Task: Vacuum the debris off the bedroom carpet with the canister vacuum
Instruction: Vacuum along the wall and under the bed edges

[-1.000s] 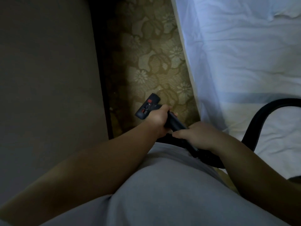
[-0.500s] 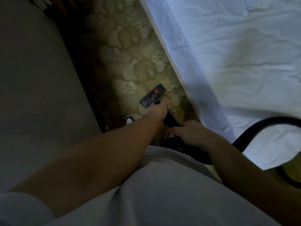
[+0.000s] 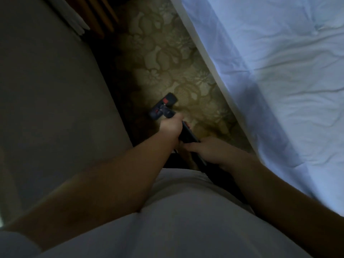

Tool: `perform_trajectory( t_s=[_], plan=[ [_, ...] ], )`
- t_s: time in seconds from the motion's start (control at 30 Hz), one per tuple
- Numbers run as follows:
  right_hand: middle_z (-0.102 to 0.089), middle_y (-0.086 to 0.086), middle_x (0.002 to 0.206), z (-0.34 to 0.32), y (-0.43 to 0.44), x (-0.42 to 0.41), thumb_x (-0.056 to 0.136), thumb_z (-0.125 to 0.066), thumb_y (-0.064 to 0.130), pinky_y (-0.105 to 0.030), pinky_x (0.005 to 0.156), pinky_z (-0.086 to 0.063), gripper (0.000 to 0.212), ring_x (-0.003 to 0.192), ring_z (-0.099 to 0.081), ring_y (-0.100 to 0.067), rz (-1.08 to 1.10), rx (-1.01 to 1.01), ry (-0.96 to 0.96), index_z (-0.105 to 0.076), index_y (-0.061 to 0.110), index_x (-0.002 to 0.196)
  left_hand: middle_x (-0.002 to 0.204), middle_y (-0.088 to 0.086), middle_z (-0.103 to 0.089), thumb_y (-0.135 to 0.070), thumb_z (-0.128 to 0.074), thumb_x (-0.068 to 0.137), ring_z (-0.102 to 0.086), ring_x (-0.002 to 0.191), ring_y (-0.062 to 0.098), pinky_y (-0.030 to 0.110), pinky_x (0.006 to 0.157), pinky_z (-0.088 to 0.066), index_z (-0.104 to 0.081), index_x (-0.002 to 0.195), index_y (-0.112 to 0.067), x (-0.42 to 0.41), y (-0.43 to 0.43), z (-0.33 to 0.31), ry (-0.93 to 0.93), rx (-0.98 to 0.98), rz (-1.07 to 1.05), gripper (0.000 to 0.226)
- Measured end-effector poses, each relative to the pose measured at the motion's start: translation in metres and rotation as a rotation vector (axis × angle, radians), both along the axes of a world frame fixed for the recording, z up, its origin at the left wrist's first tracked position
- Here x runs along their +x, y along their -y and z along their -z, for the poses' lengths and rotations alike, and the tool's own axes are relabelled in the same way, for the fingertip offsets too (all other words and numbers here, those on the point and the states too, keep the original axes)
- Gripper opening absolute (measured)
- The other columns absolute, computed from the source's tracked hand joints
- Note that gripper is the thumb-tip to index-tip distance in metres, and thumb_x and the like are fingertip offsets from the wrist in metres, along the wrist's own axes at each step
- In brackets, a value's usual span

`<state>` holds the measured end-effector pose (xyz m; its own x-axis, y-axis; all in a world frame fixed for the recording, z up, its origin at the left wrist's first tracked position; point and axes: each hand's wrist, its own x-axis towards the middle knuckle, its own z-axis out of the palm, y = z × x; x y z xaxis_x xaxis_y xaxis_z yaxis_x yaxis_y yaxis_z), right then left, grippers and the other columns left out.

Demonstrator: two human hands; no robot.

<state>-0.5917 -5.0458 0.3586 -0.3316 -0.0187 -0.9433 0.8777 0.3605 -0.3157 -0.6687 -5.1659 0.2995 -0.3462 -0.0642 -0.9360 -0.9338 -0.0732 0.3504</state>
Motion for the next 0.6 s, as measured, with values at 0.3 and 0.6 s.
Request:
perform_trajectory(
  t_s=[0.3,0.6],
  plan=[
    [-0.071,-0.011,0.075,0.050,0.102,-0.012,0.093,-0.069,0.059,-0.033,0.057,-0.054,0.047,0.059,-0.069,-0.022,0.016,-0.137,0.077,-0.068,0.016,0.112,0.084,0.013,-0.070,-0.031,-0.065,0.090,-0.070,0.073,0.028,0.038,0.071,-0.060,-0.063,0.114,0.000,0.000,0.096,0.030,-0.040,-0.108,-0.131,0.039],
    [-0.071,-0.010,0.075,0.032,0.069,0.005,0.088,-0.075,0.015,-0.027,0.059,-0.053,0.021,0.062,-0.067,-0.023,-0.275,-0.069,0.215,-0.067,0.010,0.107,0.085,0.012,-0.073,-0.031,-0.059,0.091,-0.071,0.079,0.030,0.045,0.084,-0.059,-0.065,0.107,-0.007,0.044,0.071,0.031,0.032,-0.092,-0.214,0.030]
  ],
)
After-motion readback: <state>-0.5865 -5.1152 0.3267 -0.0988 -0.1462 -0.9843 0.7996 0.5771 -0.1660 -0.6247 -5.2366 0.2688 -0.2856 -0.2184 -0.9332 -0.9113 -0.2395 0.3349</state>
